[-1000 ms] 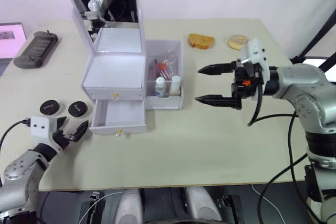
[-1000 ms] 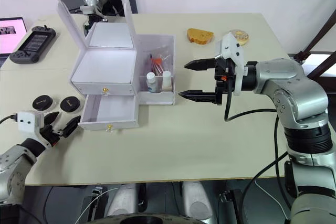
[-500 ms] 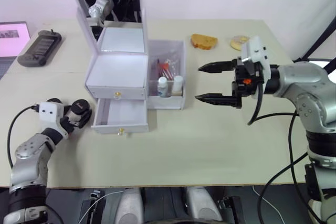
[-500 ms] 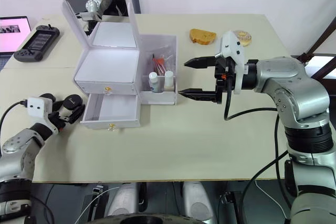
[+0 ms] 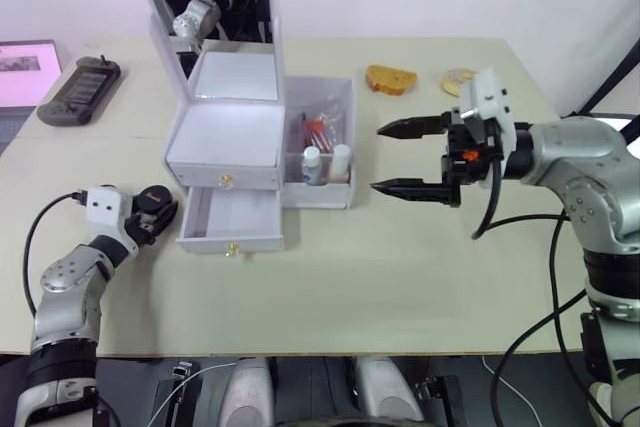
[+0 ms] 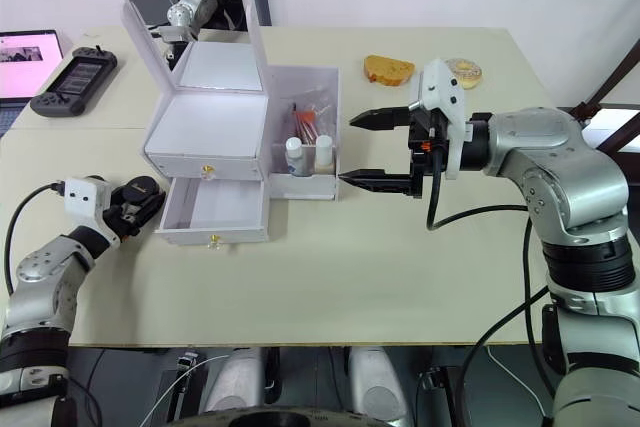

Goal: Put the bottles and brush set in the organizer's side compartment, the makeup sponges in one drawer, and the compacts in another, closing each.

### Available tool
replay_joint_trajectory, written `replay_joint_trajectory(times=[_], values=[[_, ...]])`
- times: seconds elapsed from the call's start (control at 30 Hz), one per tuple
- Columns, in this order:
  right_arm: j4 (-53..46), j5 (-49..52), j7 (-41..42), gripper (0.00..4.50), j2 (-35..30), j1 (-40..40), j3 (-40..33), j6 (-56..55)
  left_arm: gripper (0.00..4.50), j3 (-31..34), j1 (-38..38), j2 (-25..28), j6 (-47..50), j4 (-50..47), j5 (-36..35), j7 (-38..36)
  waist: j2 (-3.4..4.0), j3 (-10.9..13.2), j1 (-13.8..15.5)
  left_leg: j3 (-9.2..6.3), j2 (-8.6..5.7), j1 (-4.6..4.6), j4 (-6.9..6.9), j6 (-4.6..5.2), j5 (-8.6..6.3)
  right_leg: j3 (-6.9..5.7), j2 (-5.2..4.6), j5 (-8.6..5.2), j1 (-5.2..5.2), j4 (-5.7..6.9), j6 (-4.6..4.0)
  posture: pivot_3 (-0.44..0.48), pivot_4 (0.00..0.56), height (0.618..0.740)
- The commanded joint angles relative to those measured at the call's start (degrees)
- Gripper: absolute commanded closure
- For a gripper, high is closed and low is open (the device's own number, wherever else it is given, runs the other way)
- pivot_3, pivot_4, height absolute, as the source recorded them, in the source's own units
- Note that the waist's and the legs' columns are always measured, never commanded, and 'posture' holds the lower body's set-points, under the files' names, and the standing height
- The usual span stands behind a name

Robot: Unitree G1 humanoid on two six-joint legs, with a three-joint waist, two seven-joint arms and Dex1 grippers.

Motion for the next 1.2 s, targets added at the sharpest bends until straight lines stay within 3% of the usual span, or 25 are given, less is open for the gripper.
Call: replay_joint_trajectory(times=[0.03,0.3,0.53,0.73,1.2], values=[[-1.2,0.6,0.5,0.0,-0.2,-1.7,-0.9,-1.1,1.85,1.4,1.5,1.2,0.2,-1.0,-0.5,-0.3,0.0,0.0,-0.1,0.0,0.0,0.0,0.0,0.0,0.0,0.0,0.0,0.0,0.0,0.0,0.0,0.0,0.15,0.74],[-0.5,1.1,2.9,0.0,-0.4,-2.8,-0.4,-0.9,1.85,7.0,8.1,6.4,9.8,-15.6,-7.9,-3.4,-0.01,0.0,-0.2,0.0,0.02,-0.05,-0.08,0.0,0.0,-0.02,-0.01,0.0,-0.06,-0.02,0.01,0.0,0.15,0.74],[2.3,0.3,4.6,0.0,1.4,-5.5,1.5,-2.5,1.85,17.8,17.1,14.7,23.8,-36.2,-26.2,-14.8,-0.06,0.1,-0.3,0.02,0.03,-0.14,-0.08,-0.01,-0.01,-0.03,-0.09,-0.09,-0.12,-0.11,-0.16,0.0,0.15,0.74],[3.1,-0.2,4.6,0.0,2.7,-6.1,2.1,-3.3,1.85,12.4,14.2,18.0,29.3,-41.2,-28.4,-15.2,-0.02,0.1,-0.1,0.02,0.01,-0.14,-0.06,-0.01,0.0,-0.03,-0.06,-0.1,-0.12,-0.1,-0.17,0.0,0.15,0.74],[-2.0,1.5,0.8,0.0,1.0,-2.9,-1.0,-1.0,1.85,-2.4,3.2,16.9,25.0,-32.3,-18.3,-18.7,-0.02,0.1,-0.1,0.0,0.01,-0.18,-0.04,0.0,0.0,-0.03,0.02,-0.08,-0.14,-0.1,-0.13,0.0,0.15,0.74]])
